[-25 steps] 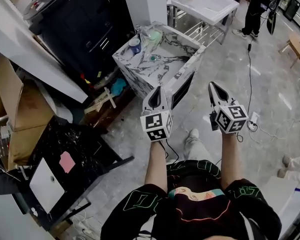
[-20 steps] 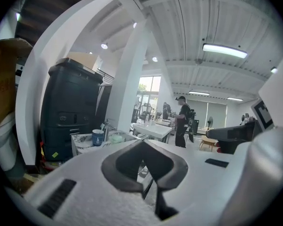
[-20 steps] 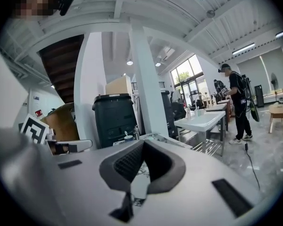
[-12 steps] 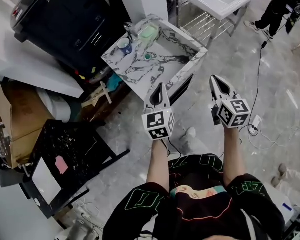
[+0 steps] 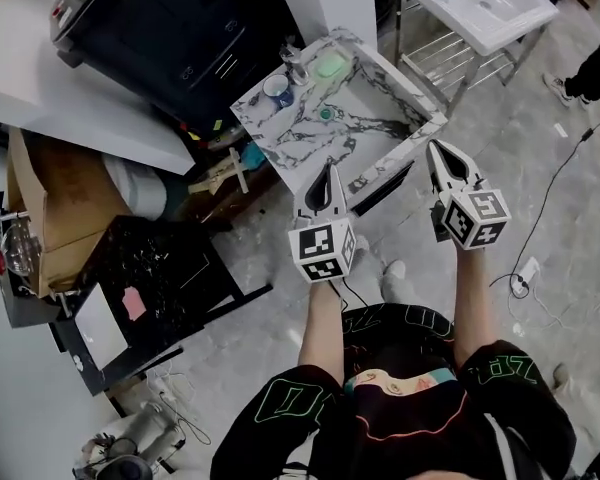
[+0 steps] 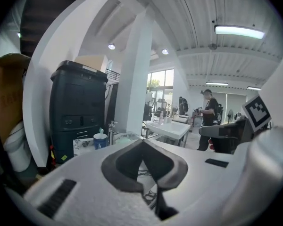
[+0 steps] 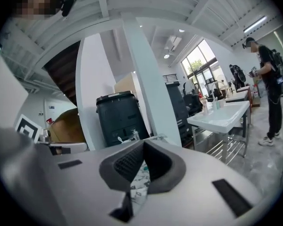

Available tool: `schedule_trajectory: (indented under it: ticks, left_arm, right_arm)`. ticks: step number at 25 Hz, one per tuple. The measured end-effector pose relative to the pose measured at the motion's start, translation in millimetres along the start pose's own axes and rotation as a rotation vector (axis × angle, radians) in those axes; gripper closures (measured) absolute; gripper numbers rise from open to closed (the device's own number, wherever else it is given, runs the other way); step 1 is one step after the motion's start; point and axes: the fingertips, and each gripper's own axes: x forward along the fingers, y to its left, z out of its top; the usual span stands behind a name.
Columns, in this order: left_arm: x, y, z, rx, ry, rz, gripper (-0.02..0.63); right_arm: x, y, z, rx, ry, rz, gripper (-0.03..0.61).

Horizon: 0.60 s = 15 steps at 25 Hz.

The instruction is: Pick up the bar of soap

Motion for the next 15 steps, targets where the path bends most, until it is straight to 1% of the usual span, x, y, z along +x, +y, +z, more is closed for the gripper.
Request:
schedule_trajectory:
  ticks: [3, 6, 8, 11, 13, 15]
  left_arm:
    - [13, 12, -12, -0.018, 0.017, 0.020, 0.606]
    - [37, 15, -18, -0.045, 0.004, 0.018, 0.606]
    - [54, 12, -14, -0.056, -0.004, 0.005, 0.606]
    - [76, 5, -8, -0.055, -0.002, -0.026, 0.606]
    - [85, 9, -9, -0.059, 0.004, -0.023, 0.605]
    - [92, 23, -12, -0.066, 0.016, 0.000, 0.606]
  right_arm:
    - [23, 10, -14, -0.011, 0.028, 0.047, 0.574]
    - [40, 8, -17, -0.060, 0.046, 0.076, 0.572]
    - [49, -1, -10, -0.087, 0.047, 0.070, 0.572]
    - [65, -19, 6, -0.094, 0.040, 0.044, 0.572]
    - [81, -23, 11, -0.102, 0.046, 0.050, 0.572]
    - [101, -20, 11, -0.113, 0.059, 0.072, 0.572]
